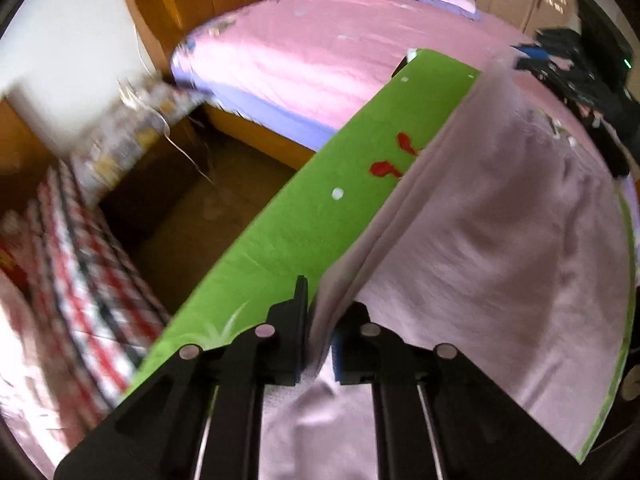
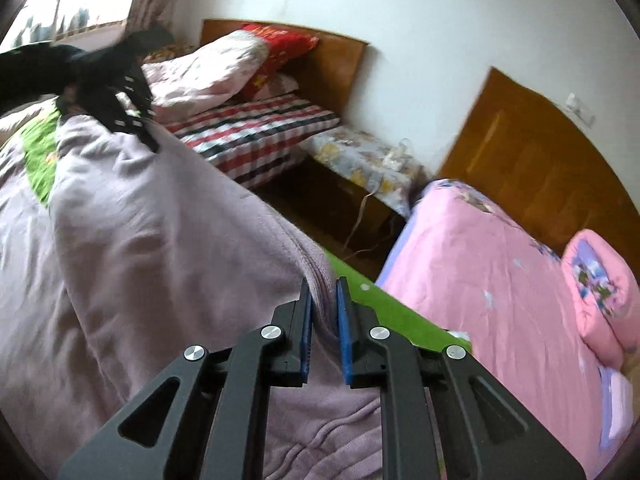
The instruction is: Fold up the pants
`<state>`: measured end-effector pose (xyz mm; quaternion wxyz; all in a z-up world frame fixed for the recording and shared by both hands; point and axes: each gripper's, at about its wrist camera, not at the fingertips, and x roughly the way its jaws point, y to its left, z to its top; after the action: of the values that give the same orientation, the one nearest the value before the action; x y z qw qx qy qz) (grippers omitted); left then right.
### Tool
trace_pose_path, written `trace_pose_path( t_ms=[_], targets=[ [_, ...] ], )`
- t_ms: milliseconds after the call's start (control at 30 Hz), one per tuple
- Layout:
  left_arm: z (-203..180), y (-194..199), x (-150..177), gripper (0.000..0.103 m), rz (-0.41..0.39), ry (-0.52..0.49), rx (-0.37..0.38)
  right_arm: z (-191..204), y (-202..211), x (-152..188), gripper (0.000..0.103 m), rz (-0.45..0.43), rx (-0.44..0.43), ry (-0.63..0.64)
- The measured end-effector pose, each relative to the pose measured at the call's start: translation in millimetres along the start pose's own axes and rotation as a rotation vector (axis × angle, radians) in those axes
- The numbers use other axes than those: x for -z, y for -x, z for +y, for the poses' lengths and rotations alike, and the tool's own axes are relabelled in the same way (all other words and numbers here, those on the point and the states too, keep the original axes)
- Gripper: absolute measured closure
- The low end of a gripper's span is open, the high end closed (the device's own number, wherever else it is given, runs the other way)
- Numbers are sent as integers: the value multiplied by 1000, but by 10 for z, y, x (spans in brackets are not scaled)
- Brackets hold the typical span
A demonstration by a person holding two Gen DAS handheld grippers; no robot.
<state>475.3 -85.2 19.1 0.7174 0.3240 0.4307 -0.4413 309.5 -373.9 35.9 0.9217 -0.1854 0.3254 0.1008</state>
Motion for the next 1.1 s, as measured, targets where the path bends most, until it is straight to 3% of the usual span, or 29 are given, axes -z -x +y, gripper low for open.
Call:
trace_pose_path(
  t_ms=[133, 233, 367, 467, 600, 700, 767, 800, 833, 867, 933, 1000, 1100],
  targets=[
    [-400, 596, 23, 93, -21, -81, -143, 123, 415, -9, 89, -71, 18, -26],
    [-867, 988, 228, 93, -66, -134, -263, 318, 847, 96, 89, -124, 38, -23],
    [-1590, 1379, 766, 93, -194, -120, -367, 725, 1361, 390, 89, -158, 47, -11],
    [-2171, 1431, 1199, 94, -272, -81, -451, 1050, 1596, 676, 89, -144, 39, -7],
    [-2766, 1264, 1747, 94, -349, 91, -437, 1318, 1650, 1100, 89, -104, 0, -123],
    [-2979, 921, 2109, 94, -311, 229, -358, 1524, 1542, 1358, 86, -26, -20, -176],
    [-3034, 669, 2272, 87, -241, 265, -340, 1616, 1431, 1451, 71, 38, -43, -184],
    [-3037, 600, 2322, 85, -214, 275, -323, 1661, 1399, 1475, 47, 58, -18, -179],
    [-3021, 582, 2365, 81, -215, 287, -315, 1676, 1402, 1498, 30, 69, -2, -183],
    [-2980, 636, 2417, 61, -238, 332, -295, 1698, 1436, 1521, 27, 71, 4, -193],
    [-2816, 824, 2526, 38, -310, 488, -199, 1718, 1577, 1557, 27, 31, -2, -245],
    [-2678, 1026, 2659, 29, -425, 653, -108, 1715, 1724, 1628, 27, -3, -4, -319],
    [-2313, 1180, 2943, 28, -564, 976, 98, 1673, 1917, 1779, 27, -54, -4, -459]
  ],
)
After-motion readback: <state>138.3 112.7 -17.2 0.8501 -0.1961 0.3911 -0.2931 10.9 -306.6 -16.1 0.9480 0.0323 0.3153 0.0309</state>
